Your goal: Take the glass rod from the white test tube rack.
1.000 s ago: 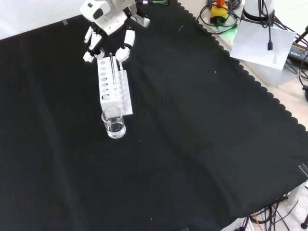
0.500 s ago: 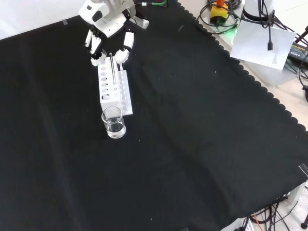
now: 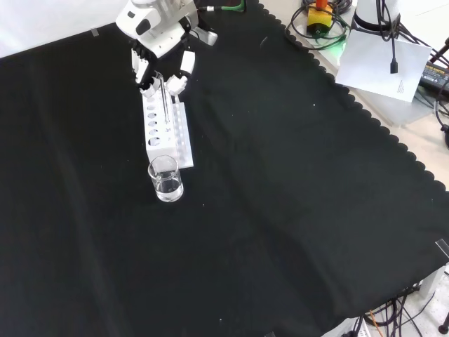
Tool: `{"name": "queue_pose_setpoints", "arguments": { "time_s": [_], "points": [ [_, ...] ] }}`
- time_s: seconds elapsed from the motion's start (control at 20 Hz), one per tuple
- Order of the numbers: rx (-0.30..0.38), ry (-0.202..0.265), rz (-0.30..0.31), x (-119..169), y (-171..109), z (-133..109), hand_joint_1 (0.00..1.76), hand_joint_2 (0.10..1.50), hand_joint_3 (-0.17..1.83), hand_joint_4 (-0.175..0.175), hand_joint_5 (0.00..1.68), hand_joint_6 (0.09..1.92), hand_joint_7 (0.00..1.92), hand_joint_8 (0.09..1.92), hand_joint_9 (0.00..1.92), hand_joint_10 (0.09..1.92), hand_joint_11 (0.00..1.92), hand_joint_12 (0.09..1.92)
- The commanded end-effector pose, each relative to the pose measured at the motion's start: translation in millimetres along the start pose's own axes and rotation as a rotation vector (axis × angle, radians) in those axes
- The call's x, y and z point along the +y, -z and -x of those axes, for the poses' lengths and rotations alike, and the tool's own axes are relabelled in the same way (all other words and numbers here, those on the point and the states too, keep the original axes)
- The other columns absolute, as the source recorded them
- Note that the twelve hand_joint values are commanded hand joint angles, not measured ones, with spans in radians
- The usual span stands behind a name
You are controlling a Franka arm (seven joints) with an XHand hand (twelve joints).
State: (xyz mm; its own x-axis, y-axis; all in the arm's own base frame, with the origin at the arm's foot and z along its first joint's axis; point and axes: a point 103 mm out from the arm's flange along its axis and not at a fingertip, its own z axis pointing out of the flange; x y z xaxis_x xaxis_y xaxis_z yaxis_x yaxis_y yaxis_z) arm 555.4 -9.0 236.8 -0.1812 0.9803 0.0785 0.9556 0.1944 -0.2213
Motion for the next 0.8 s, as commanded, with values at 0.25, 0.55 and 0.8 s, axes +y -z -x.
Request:
{"name": "queue_pose_setpoints", "arguments": {
  "time_s": [0.25, 0.55, 0.8],
  "points": [
    [-0.016, 0.008, 0.012, 5.0, 0.8, -5.1, 1.05, 0.99, 0.39, -0.175, 0.82, 1.13, 1.14, 1.09, 1.44, 0.98, 1.43, 1.08],
    [-0.045, 0.003, 0.038, 7.5, 1.2, -11.5, 1.13, 1.09, 0.14, -0.175, 0.90, 1.14, 1.23, 1.15, 1.55, 0.99, 1.68, 0.94],
    [-0.111, -0.007, 0.182, -3.5, 17.9, -18.6, 1.27, 0.86, 0.52, -0.175, 0.95, 0.92, 1.09, 1.23, 1.57, 1.02, 1.64, 0.73]
  ]
}}
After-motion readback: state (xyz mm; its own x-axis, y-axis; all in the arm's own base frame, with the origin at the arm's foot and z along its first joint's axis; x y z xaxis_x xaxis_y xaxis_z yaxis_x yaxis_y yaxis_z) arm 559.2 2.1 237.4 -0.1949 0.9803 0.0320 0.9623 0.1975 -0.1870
